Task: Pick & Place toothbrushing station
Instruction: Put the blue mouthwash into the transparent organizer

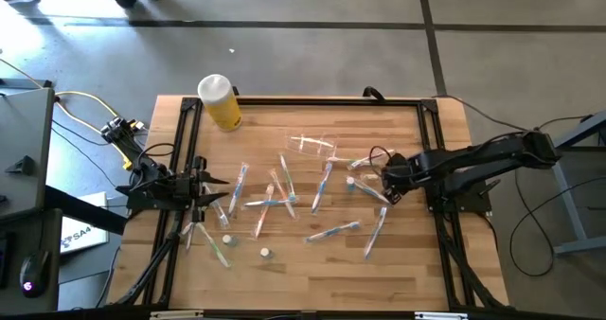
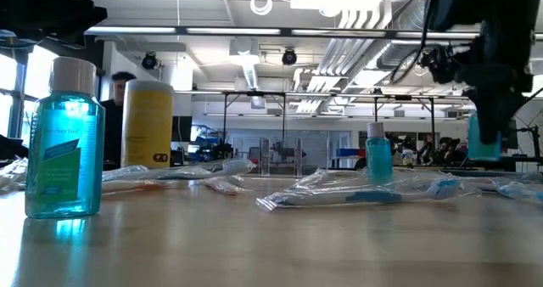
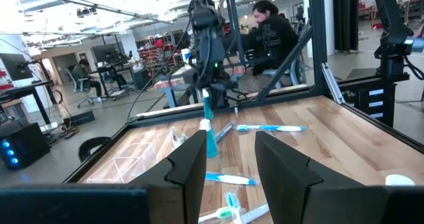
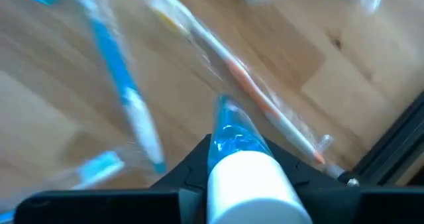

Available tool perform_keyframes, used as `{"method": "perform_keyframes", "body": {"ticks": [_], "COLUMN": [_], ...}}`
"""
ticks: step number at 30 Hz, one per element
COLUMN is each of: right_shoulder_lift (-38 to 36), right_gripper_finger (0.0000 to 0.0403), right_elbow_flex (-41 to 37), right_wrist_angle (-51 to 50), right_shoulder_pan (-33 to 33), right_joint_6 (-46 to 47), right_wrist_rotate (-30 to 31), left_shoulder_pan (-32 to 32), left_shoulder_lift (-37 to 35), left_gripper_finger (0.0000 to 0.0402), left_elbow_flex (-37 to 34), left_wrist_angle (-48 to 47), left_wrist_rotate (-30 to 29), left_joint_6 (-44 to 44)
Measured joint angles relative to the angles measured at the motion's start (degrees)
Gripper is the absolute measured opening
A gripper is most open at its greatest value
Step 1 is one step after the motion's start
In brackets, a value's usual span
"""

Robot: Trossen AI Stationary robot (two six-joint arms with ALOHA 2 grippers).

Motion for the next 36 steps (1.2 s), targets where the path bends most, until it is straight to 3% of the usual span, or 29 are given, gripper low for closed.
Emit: {"method": "perform_keyframes", "body": {"ticks": [11, 17, 30, 36], "right_shoulder_lift": [0.24, 3.68, 23.08, 33.26], "right_gripper_finger": [0.0069, 0.0069, 0.007, 0.007], "right_elbow_flex": [19.22, 26.73, 40.73, 48.82], "right_wrist_angle": [-0.12, 3.7, 14.04, 14.96], "right_shoulder_pan": [-0.07, -3.51, -16.84, -19.54], "right_joint_6": [-13.82, -24.15, -47.47, -53.66], "right_wrist_rotate": [8.7, 9.3, -1.77, -2.97], "left_shoulder_pan": [0.0, 0.0, 0.0, -0.01], "left_shoulder_lift": [0.0, 0.0, 0.02, 0.02], "left_gripper_finger": [0.0127, 0.0127, 0.0127, 0.0127], "left_elbow_flex": [0.0, 0.0, 0.0, 0.0], "left_wrist_angle": [0.0, -0.01, -0.48, -1.36], "left_wrist_rotate": [0.0, -0.01, -0.31, -0.31], "left_joint_6": [0.0, 0.02, 0.44, 0.44]}}
